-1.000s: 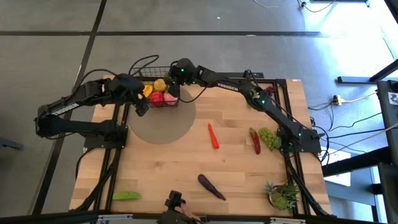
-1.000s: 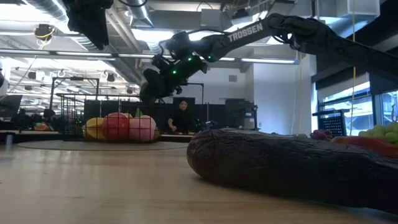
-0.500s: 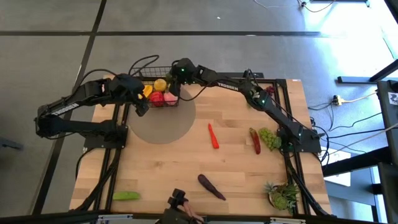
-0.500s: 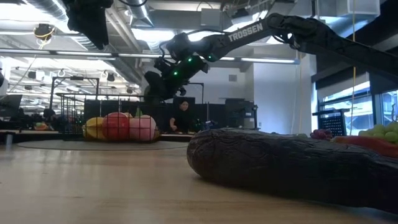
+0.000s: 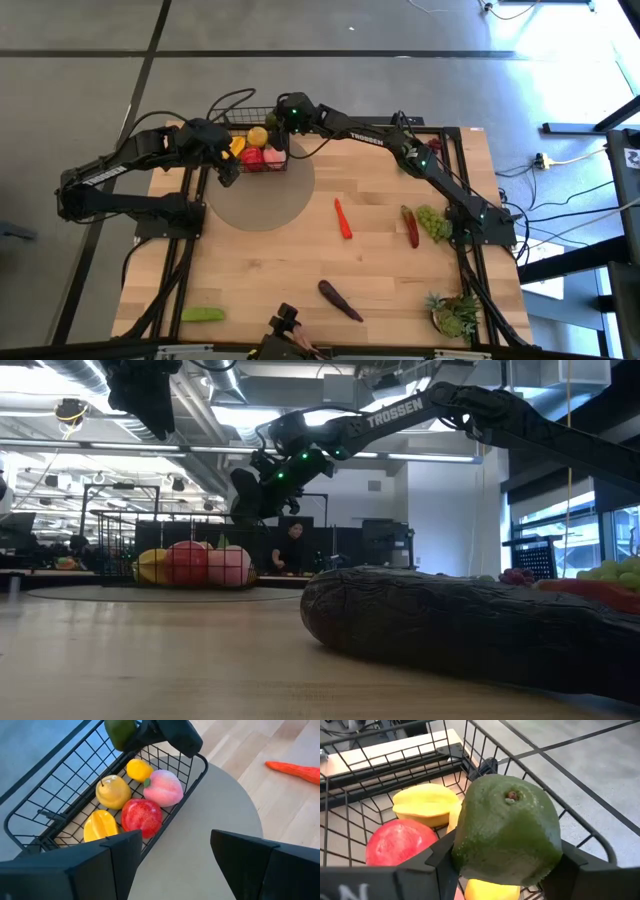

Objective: Build produce basket
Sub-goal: Put the green lime into the black wire basket

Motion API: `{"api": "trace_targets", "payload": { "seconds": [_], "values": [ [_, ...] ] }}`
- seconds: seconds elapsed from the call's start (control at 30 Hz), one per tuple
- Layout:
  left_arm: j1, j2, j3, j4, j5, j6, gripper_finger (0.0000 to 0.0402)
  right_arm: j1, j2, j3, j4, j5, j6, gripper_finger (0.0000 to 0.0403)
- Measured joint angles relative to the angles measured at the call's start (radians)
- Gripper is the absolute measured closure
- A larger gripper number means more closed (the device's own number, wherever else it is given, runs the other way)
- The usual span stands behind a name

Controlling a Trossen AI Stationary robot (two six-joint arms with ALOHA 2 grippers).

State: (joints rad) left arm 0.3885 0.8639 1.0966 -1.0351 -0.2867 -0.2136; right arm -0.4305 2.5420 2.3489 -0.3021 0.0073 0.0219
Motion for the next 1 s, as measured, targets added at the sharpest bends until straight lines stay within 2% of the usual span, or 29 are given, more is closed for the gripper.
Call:
{"api": "trace_targets", "payload": {
  "seconds": [0.3,0.5,1.0],
  "values": [
    [0.0,0.0,0.0,0.0,-0.003,-0.006,0.0177,0.0,0.0,0.0,-0.002,0.002,-0.003,0.0192],
    [0.0,0.0,0.0,0.0,-0.015,0.114,0.0177,0.0,0.0,0.0,-0.002,0.002,-0.004,0.0192],
    [0.0,0.0,0.0,0.0,-0.015,0.117,0.0177,0.002,0.0,0.0,-0.002,-0.001,-0.004,0.0192]
  ]
}}
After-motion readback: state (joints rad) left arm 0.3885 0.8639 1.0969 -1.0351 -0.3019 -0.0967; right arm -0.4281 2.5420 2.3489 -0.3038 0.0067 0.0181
